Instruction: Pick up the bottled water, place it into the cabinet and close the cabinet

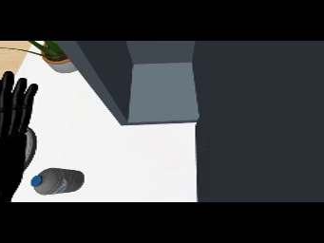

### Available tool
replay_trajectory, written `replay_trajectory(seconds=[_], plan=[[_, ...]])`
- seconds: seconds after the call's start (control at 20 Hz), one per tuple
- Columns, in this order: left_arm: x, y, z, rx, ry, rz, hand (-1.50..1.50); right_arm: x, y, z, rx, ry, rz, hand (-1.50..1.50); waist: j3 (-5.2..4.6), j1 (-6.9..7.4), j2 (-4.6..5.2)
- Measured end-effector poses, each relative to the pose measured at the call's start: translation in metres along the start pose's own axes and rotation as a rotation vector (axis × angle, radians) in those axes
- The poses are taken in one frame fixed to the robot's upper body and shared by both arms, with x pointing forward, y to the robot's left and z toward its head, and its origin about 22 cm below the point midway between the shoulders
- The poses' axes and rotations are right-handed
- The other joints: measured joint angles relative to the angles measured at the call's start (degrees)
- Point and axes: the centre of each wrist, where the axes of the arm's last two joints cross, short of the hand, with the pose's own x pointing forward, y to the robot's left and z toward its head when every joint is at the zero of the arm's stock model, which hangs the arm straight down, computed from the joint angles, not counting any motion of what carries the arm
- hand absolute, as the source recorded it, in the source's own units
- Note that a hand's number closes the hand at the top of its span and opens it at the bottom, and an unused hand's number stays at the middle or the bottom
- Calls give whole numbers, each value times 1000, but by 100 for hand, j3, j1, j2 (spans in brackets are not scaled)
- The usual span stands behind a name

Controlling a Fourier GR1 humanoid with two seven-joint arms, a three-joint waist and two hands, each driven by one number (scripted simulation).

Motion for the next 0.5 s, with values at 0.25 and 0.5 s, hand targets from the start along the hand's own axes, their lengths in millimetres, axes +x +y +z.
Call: replay_trajectory(seconds=[0.25,0.5], plan=[[4,31,10,-176,-33,102,-150,3,-2,12,-21,29,10,-150,-40,186,-51],[-1,51,37,-351,79,305,-150,12,9,27,82,69,-76,-150,-57,305,-88]])
